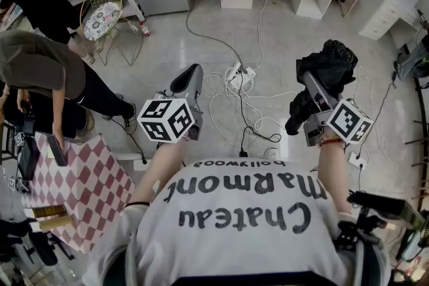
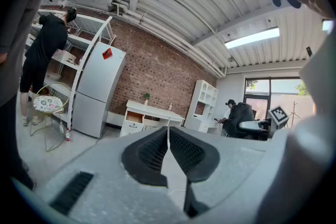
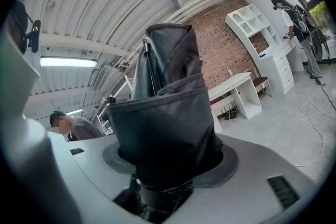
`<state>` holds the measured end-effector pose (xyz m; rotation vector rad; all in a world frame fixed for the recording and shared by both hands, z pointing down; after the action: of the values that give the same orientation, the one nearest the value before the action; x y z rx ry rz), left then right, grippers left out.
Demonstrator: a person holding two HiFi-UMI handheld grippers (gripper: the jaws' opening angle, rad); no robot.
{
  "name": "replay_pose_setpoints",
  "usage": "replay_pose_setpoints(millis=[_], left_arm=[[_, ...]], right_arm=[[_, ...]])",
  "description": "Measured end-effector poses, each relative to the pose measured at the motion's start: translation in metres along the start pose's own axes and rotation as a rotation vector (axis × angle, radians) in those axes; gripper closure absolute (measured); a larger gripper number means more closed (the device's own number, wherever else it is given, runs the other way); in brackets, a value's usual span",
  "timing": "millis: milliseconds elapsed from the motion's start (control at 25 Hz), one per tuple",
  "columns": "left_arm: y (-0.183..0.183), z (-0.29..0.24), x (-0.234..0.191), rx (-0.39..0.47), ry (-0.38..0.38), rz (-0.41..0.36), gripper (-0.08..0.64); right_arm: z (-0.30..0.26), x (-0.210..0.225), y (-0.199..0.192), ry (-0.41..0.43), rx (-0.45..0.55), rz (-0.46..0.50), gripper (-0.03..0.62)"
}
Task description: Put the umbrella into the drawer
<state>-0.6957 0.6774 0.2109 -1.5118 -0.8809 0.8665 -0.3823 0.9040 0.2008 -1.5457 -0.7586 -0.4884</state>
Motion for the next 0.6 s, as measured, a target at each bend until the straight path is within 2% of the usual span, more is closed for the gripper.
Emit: replay_pose_setpoints(millis=[360, 600], left_arm=[[-0.002, -0.006, -0.003, -0.016, -0.008, 0.012, 0.534], [-0.007, -0.027, -0.002, -0.018, -0.003, 0.022, 0.534]], right_arm=[[0.000, 0.004, -0.004, -0.029, -0.011, -0.027, 0.328], [-0.022, 0.020, 0.008, 0.053, -0.004, -0.103, 0.328]])
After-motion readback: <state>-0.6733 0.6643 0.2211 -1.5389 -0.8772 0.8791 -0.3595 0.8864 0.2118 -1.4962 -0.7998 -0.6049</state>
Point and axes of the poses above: the fingertips, and each gripper's own axes: z backward along the fingers, x to its right, y out of its top, the point moved 9 cm from there along z, backward along the fingers, and after that the axes turned 14 degrees about -z, right-handed, at the moved point
